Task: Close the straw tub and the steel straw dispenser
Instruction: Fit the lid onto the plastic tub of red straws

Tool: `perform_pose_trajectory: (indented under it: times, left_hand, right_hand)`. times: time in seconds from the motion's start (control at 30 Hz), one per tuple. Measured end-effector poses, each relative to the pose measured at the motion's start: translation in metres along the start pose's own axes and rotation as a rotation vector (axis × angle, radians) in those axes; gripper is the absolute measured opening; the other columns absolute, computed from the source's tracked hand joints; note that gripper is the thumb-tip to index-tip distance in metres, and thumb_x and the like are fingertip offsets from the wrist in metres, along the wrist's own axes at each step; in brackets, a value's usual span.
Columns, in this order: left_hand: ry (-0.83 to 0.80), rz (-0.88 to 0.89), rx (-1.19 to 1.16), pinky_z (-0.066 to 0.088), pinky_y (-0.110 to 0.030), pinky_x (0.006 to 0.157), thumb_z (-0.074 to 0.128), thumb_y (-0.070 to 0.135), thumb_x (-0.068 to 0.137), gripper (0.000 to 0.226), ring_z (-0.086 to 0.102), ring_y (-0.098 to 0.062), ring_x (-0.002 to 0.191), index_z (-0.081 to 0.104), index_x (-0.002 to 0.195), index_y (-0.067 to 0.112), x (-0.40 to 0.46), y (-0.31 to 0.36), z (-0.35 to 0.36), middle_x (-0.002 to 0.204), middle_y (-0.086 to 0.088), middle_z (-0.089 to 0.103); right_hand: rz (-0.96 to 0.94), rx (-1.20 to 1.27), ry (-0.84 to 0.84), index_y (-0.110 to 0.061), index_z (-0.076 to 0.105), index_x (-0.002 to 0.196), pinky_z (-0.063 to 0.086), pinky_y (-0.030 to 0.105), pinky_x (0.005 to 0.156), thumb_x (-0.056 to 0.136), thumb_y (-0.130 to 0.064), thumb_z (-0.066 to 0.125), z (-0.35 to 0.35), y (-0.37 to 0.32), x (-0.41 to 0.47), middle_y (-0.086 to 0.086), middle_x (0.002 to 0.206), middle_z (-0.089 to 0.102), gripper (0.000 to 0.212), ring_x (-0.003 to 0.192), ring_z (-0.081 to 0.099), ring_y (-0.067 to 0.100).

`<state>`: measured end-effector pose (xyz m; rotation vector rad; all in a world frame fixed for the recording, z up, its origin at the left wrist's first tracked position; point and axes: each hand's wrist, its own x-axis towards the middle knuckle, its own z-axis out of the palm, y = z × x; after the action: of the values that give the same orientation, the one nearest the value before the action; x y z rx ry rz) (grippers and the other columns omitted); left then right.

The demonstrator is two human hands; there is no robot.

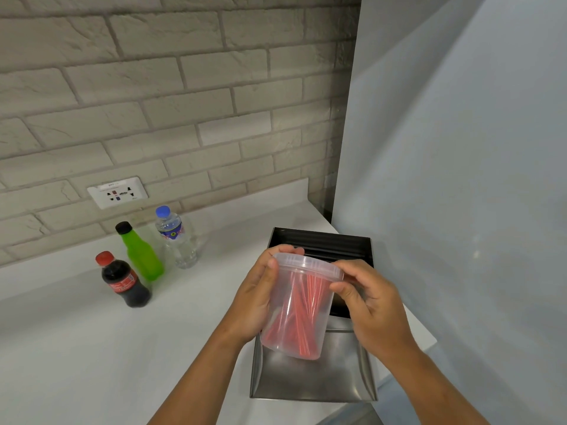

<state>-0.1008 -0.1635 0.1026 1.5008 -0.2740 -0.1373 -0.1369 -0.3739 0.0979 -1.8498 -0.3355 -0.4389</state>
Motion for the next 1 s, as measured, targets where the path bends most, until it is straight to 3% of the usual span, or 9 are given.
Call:
perform_pose_trajectory:
  times: [0.1, 0.2, 0.27, 0.37, 0.5, 0.63, 0.8, 0.87, 1.0]
  left_hand:
    - [0.023, -0.028, 0.036, 0.057, -0.023, 0.094, 0.046, 0.088, 0.083, 0.07, 0.066, -0.012, 0.126, 0.054, 0.14, 0.049, 0.001, -0.001, 0.0, 0.141, 0.016, 0.065]
    - [0.001, -0.08, 0.056, 0.056, -0.039, 0.105, 0.042, 0.092, 0.081, 0.077, 0.065, -0.013, 0.129, 0.048, 0.146, 0.05, -0.001, -0.007, -0.001, 0.143, 0.014, 0.063]
    - [-0.015, -0.135, 0.068, 0.053, -0.049, 0.108, 0.036, 0.091, 0.084, 0.076, 0.066, -0.016, 0.128, 0.053, 0.144, 0.048, -0.005, -0.012, 0.001, 0.141, 0.008, 0.066]
    - [-0.004, -0.241, -0.058, 0.059, -0.056, 0.098, 0.04, 0.088, 0.085, 0.074, 0.072, -0.024, 0.119, 0.067, 0.134, 0.04, -0.01, -0.018, 0.012, 0.13, -0.002, 0.074]
    - [0.119, -0.244, -0.098, 0.059, -0.058, 0.096, 0.047, 0.074, 0.092, 0.065, 0.073, -0.028, 0.116, 0.074, 0.127, 0.026, -0.01, -0.023, 0.016, 0.123, -0.008, 0.077]
    - [0.158, -0.187, -0.008, 0.064, -0.043, 0.089, 0.056, 0.073, 0.085, 0.062, 0.075, -0.027, 0.106, 0.077, 0.115, 0.024, -0.007, -0.026, 0.008, 0.111, -0.006, 0.078]
    - [0.088, -0.104, 0.056, 0.062, -0.034, 0.086, 0.065, 0.058, 0.089, 0.041, 0.077, -0.024, 0.1, 0.08, 0.107, 0.024, -0.003, -0.022, 0.01, 0.105, -0.004, 0.079]
    - [0.087, -0.107, 0.03, 0.062, -0.037, 0.088, 0.065, 0.058, 0.09, 0.042, 0.077, -0.026, 0.1, 0.08, 0.105, 0.021, -0.002, -0.021, 0.01, 0.103, -0.006, 0.08]
    - [0.042, -0.146, -0.04, 0.061, -0.043, 0.09, 0.064, 0.068, 0.089, 0.057, 0.076, -0.035, 0.1, 0.081, 0.107, 0.017, 0.002, -0.016, 0.004, 0.105, -0.015, 0.08]
  right_hand:
    - [-0.035, -0.032, 0.013, -0.014, 0.071, 0.122, 0.058, 0.024, 0.089, 0.097, -0.025, 0.064, -0.005, 0.001, 0.003, -0.005, 0.111, 0.073, 0.029, 0.109, 0.07, 0.016]
    - [-0.079, -0.073, 0.055, -0.017, 0.069, 0.121, 0.056, 0.019, 0.09, 0.095, -0.02, 0.066, -0.006, 0.005, 0.002, -0.007, 0.114, 0.071, 0.027, 0.11, 0.068, 0.01]
    - [-0.087, -0.117, 0.107, -0.015, 0.07, 0.121, 0.056, 0.018, 0.09, 0.095, -0.021, 0.067, -0.005, 0.01, 0.001, -0.007, 0.115, 0.071, 0.027, 0.112, 0.067, 0.008]
    - [-0.083, -0.185, 0.169, -0.007, 0.072, 0.12, 0.058, 0.021, 0.09, 0.096, -0.028, 0.07, 0.0, 0.017, -0.003, 0.001, 0.117, 0.071, 0.032, 0.113, 0.067, 0.012]
    - [-0.049, -0.133, 0.04, -0.015, 0.071, 0.115, 0.057, 0.023, 0.093, 0.093, -0.036, 0.072, 0.001, 0.016, -0.003, -0.003, 0.12, 0.068, 0.031, 0.116, 0.066, 0.016]
    - [0.107, -0.022, -0.081, -0.031, 0.066, 0.115, 0.057, 0.029, 0.096, 0.088, -0.058, 0.07, -0.004, 0.006, 0.003, -0.014, 0.13, 0.061, 0.039, 0.125, 0.061, 0.016]
    - [0.202, -0.034, -0.177, -0.051, 0.039, 0.148, 0.047, 0.02, 0.102, 0.082, -0.08, 0.057, 0.004, -0.004, 0.009, -0.03, 0.147, 0.046, 0.074, 0.135, 0.048, -0.003]
    - [0.178, -0.067, -0.164, -0.048, 0.038, 0.151, 0.044, 0.016, 0.102, 0.085, -0.076, 0.056, 0.009, -0.006, 0.01, -0.027, 0.147, 0.047, 0.074, 0.136, 0.046, -0.004]
    - [0.061, -0.061, -0.162, -0.036, 0.044, 0.15, 0.046, 0.024, 0.107, 0.089, -0.05, 0.065, 0.012, -0.01, 0.013, -0.016, 0.148, 0.049, 0.067, 0.139, 0.048, 0.011]
